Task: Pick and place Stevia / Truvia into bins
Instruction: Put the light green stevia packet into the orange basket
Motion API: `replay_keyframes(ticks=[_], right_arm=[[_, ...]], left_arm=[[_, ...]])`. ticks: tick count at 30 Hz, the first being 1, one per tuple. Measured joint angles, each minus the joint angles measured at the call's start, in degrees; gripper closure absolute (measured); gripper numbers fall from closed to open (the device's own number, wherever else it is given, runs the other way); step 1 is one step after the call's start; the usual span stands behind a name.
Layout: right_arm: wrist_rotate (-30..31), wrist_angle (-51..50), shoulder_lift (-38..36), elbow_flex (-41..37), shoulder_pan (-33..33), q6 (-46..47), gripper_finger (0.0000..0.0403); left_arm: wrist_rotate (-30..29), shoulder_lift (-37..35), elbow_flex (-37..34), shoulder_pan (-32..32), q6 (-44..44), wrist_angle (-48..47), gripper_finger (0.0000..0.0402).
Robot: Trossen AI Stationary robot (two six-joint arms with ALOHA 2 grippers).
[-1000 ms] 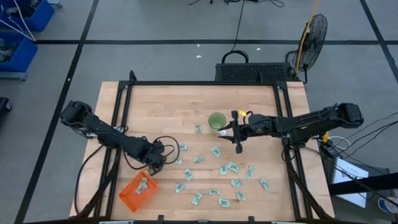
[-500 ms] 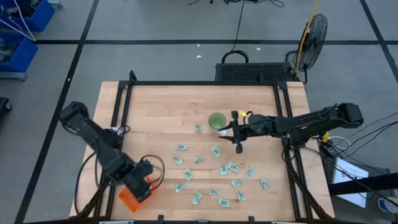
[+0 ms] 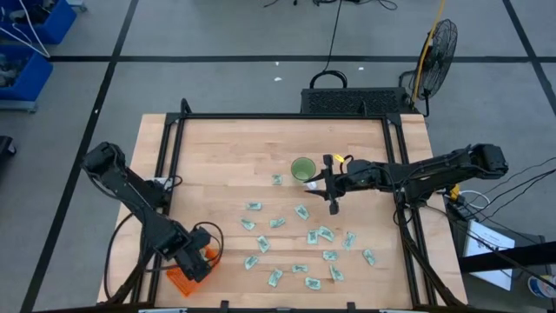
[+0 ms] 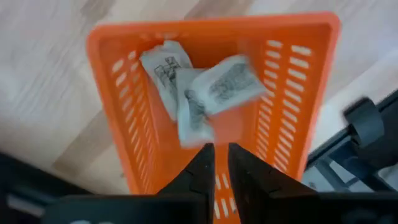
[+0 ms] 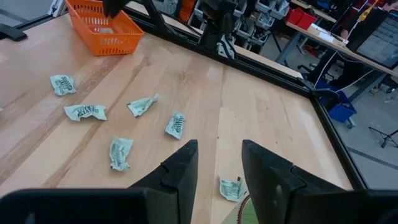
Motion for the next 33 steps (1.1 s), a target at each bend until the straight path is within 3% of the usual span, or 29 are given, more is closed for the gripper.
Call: replay_keyframes(ticks=[6,13,19,22,26,30,33], right_arm=[[0.0,0.3,0.0,0.0,0.0,-0.3,0.0284],[-2.0,1.2,0.0,0.0,0.1,0.0,0.0284],[-3.2,2.9,2.6,0.3,1.4,0.0,0.0284],[-3.2,2.1,5.4,2.4,1.7,0.0,0.0284],[-3.1,1.9,10.1,4.5,1.5,-0.1,0.0284],[-3.0,1.6,13.3,5.3,1.1,-0.1,0.0284],[-3.0,1.0,12.9,5.4,1.2,-0.3,0.0284]], left_arm=[[0.0,0.0,-1.1,2.5,3.3,-0.1,0.0331],[4.5,0.0,1.7,9.1,18.0,-1.1,0.033],[4.2,0.0,7.1,16.7,28.7,-11.2,0.033],[-1.0,-0.1,10.3,20.3,35.2,-17.0,0.033],[-15.1,-0.1,12.4,24.9,44.0,-18.3,0.033],[-26.5,-0.1,11.9,29.7,49.8,-15.6,0.033],[-28.8,-0.1,9.9,33.5,52.0,-8.3,0.033]])
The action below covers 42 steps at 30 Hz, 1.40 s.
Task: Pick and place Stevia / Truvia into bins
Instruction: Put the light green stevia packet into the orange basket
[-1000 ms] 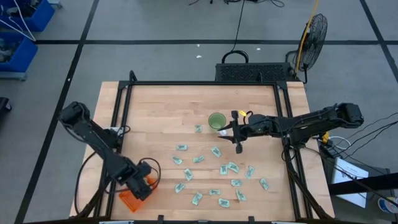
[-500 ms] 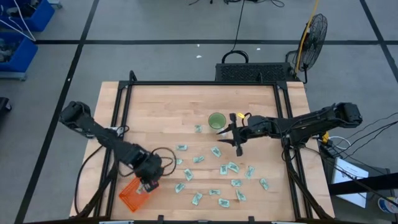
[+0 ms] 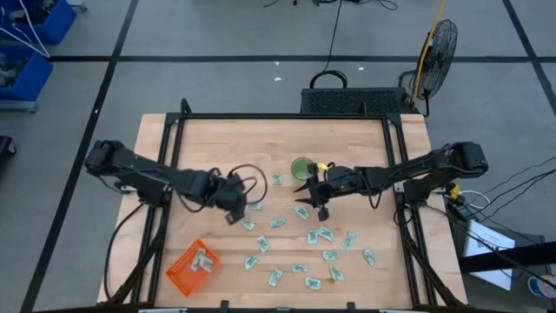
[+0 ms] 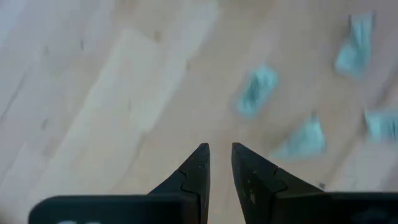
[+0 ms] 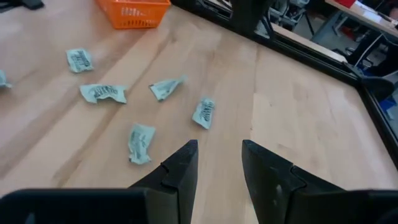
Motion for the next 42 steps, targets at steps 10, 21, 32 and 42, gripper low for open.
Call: replay_keyframes(ticks=[10,21,32,42], right_arm=[[0.2,-12.2,-9.1,0.0,0.8,12.1,0.0284],[0.3,-14.2,-10.2,0.1,0.7,14.4,0.0284],[3.3,-12.1,-10.2,0.1,0.6,13.7,0.0284],[7.8,-11.6,-10.2,0.0,0.5,10.7,0.0284]], left_arm=[[-1.6,0.0,-16.7,7.8,25.0,48.2,0.033],[-1.4,0.1,-29.9,15.0,26.4,74.0,0.033],[0.5,14.6,-21.9,14.2,34.9,75.6,0.033],[0.2,23.4,-16.6,13.9,42.2,75.5,0.033]])
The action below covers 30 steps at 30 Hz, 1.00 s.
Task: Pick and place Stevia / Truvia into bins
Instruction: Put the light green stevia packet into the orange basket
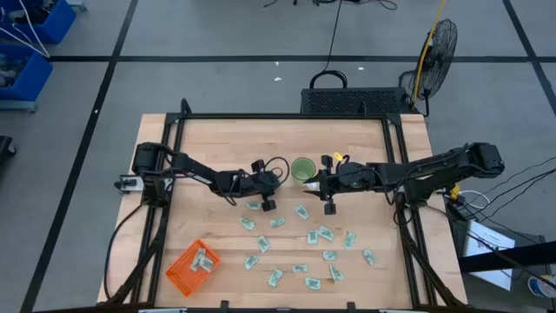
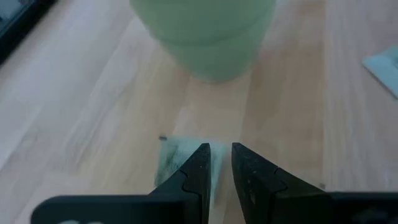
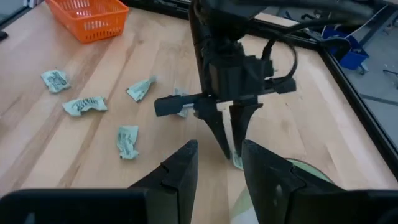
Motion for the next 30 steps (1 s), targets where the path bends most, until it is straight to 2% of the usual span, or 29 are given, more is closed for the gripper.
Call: replay_keyframes(ticks=[11,13,16,19,22,27,30], right_arm=[[-0.1,-0.4,0.0,0.0,0.0,0.0,0.0284],[-0.1,-0.4,0.0,0.0,0.0,0.0,0.0284],[-0.2,-0.4,0.0,0.0,0.0,0.0,0.0284],[-0.2,-0.4,0.0,0.0,0.0,0.0,0.0284],[-0.2,-0.4,0.0,0.0,0.0,0.1,0.0284],[-0.2,-0.5,0.0,0.0,0.0,0.1,0.0284],[-0.2,-0.4,0.0,0.0,0.0,0.1,0.0284]], left_arm=[[-0.1,2.2,0.3,1.3,-0.9,0.4,0.033],[0.0,2.2,0.4,1.3,-0.5,-0.1,0.0341],[0.1,2.0,0.4,1.2,-0.2,-0.2,0.0386],[-0.1,0.3,0.2,0.7,-0.3,-1.7,0.0393],[-0.1,-4.7,0.2,-1.0,-0.4,-6.5,0.0397],[0.0,-20.1,0.3,-6.9,-4.8,-23.3,0.0398],[4.8,-30.6,0.4,-12.0,-11.7,-33.4,0.0397]])
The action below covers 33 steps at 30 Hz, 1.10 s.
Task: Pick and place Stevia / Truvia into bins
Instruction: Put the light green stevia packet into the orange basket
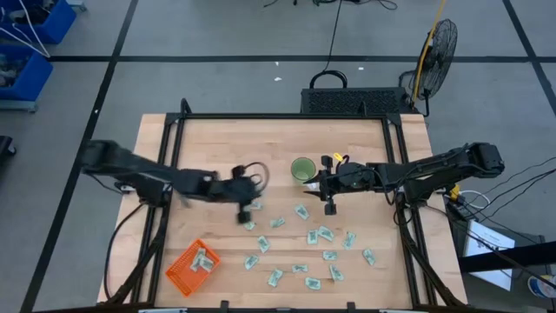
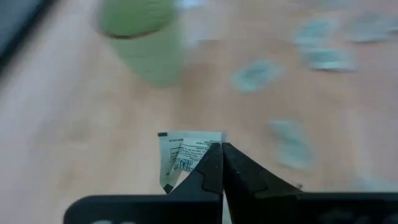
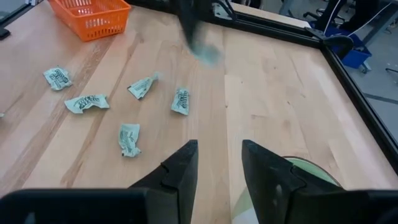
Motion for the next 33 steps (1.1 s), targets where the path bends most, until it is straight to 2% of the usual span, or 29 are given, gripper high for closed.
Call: replay_keyframes(ticks=[3,7,12,18,21,26,33], right_arm=[[0.0,0.0,0.0,0.0,0.0,-0.1,0.0284],[0.1,0.0,0.0,0.0,0.0,-1.5,0.0284],[0.1,0.0,0.0,0.0,0.0,-2.9,0.0284],[0.2,0.9,0.0,0.0,0.0,-3.4,0.0284],[0.2,0.9,0.0,0.0,-0.1,-4.9,0.0284],[0.2,1.2,0.0,0.0,-0.5,-8.4,0.0284],[0.1,6.0,0.0,0.0,-1.8,-9.0,0.0284]], left_arm=[[5.4,-7.8,0.0,-5.9,-10.4,-9.1,0.0399],[7.5,-12.4,0.0,-15.6,-26.9,-16.6,0.0398],[9.9,-10.6,-0.9,-27.3,-47.7,-17.5,0.0395],[15.0,-5.2,-1.6,-36.5,-71.3,-17.4,0.0398],[14.8,-2.8,-1.6,-38.7,-77.6,-17.6,0.0391],[14.4,0.8,-1.6,-39.4,-85.8,-17.7,0.0357],[14.3,2.4,-1.6,-38.4,-86.1,-17.5,0.0329]])
